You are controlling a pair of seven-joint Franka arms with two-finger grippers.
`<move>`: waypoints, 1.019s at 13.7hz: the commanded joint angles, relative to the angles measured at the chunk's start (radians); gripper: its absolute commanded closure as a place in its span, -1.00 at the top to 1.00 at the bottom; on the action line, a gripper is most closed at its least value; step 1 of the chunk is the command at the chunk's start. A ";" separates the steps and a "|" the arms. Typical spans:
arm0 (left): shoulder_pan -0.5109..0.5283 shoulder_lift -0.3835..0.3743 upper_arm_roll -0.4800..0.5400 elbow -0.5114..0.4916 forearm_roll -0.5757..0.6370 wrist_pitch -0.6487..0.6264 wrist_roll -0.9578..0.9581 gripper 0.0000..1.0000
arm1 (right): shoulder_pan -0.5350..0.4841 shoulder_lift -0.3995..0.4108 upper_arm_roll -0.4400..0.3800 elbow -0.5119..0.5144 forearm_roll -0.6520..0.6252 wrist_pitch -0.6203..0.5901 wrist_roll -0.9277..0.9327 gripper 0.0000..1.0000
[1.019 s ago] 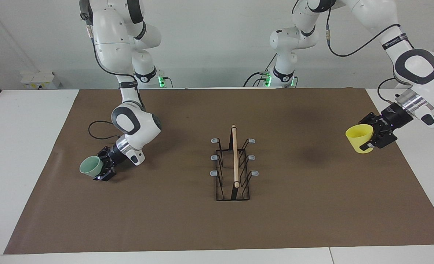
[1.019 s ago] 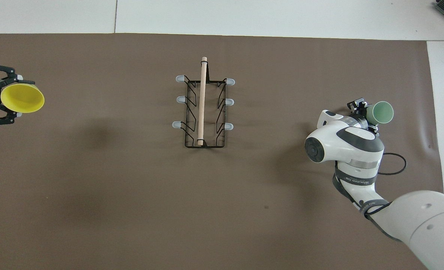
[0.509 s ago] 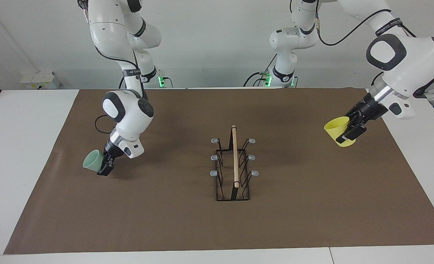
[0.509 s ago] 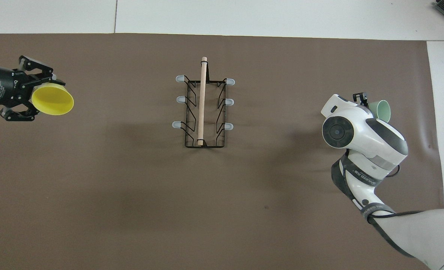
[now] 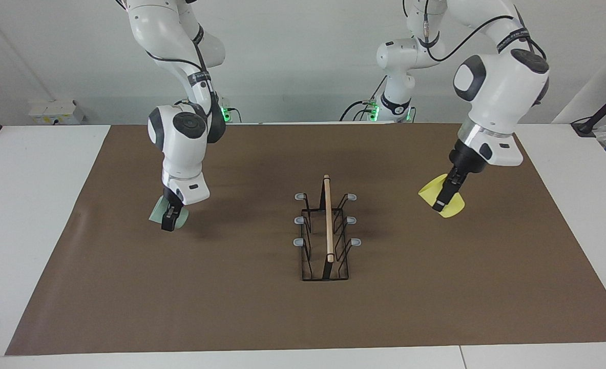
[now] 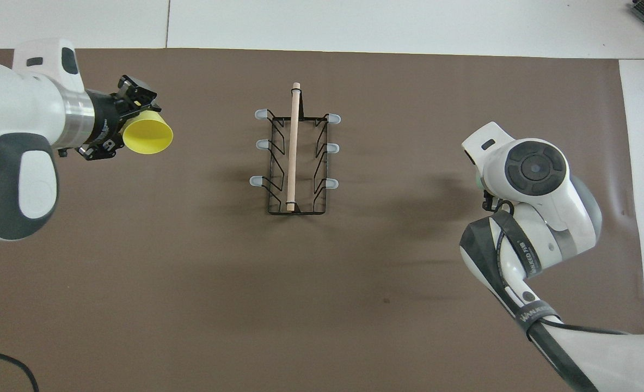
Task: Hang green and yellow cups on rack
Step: 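Lift the yellow cup with the left gripper while the right gripper lifts the green cup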
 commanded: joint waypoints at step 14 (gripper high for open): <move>0.005 0.020 -0.155 -0.109 0.039 0.379 0.343 -1.00 | -0.006 -0.176 0.062 -0.020 1.076 0.063 -0.253 -0.39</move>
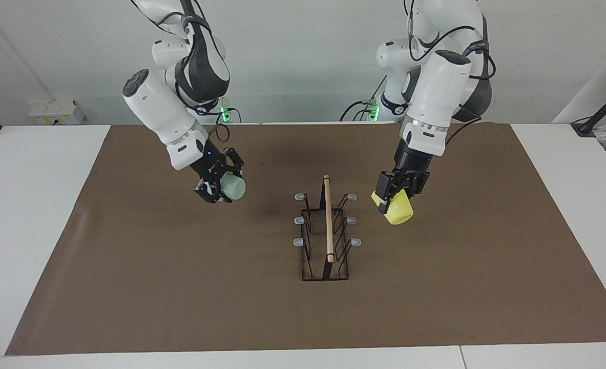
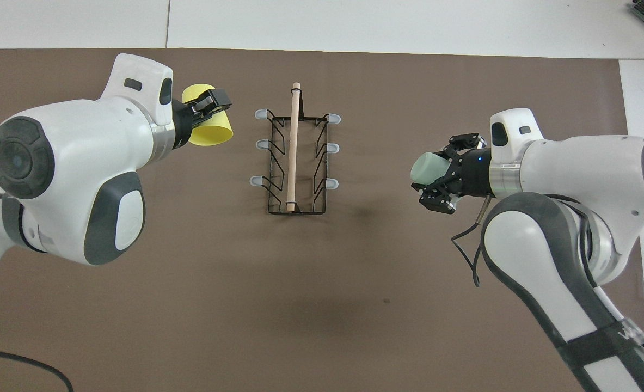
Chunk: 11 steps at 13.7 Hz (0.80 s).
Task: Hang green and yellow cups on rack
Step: 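Lift the yellow cup with the left gripper while the right gripper lifts the green cup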
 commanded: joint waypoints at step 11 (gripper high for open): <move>0.059 0.113 -0.022 0.186 -0.244 -0.114 0.294 -1.00 | 0.255 -0.060 0.008 -0.089 1.058 0.462 -0.617 -0.39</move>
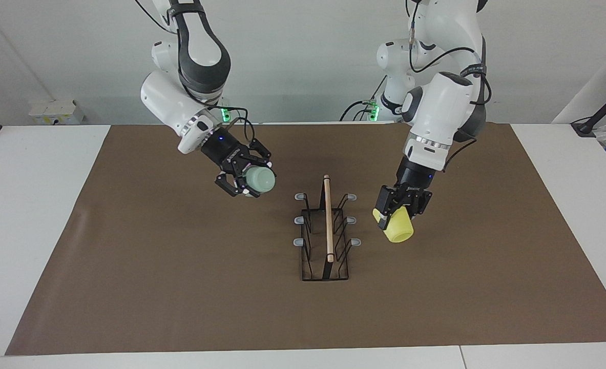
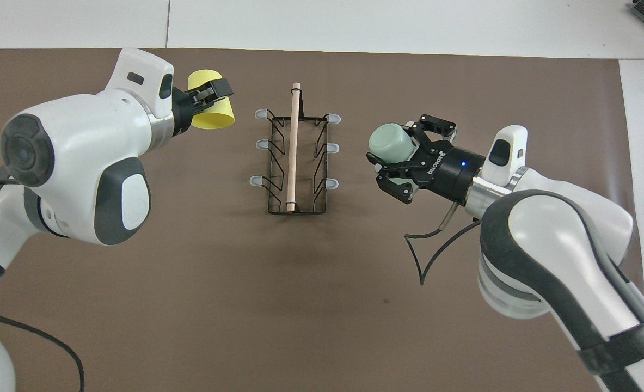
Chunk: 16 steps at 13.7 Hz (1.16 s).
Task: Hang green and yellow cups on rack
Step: 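Carry the yellow cup onto a rack peg while the right gripper hangs the green cup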
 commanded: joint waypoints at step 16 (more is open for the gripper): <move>0.081 -0.164 0.003 -0.216 -1.090 0.009 0.994 -1.00 | 0.092 0.050 0.000 -0.066 0.970 -0.134 -0.841 -0.40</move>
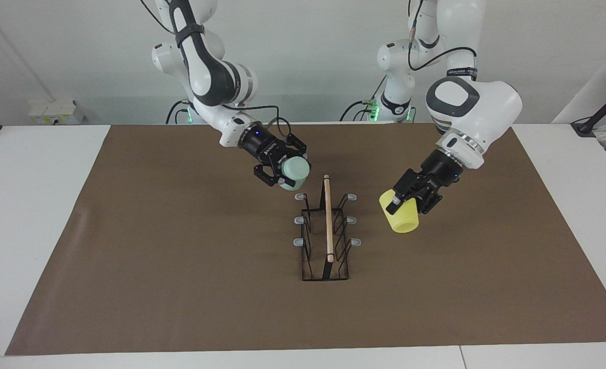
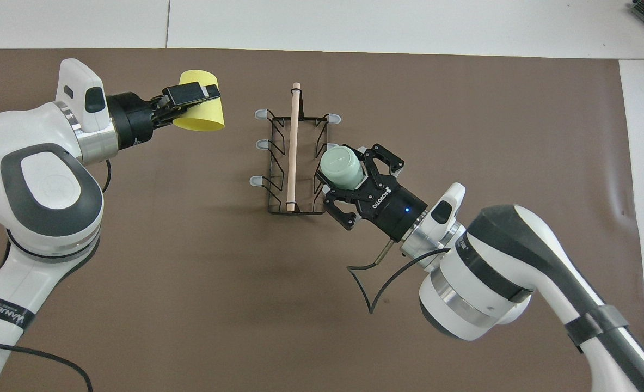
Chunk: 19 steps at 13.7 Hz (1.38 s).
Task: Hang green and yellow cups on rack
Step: 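Carry the yellow cup onto a rack peg while the right gripper hangs the green cup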
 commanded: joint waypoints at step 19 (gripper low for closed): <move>-0.171 0.032 -0.235 -0.188 -0.291 0.923 0.290 -1.00 | -0.033 0.206 0.005 -0.057 0.235 -0.380 -0.297 -0.19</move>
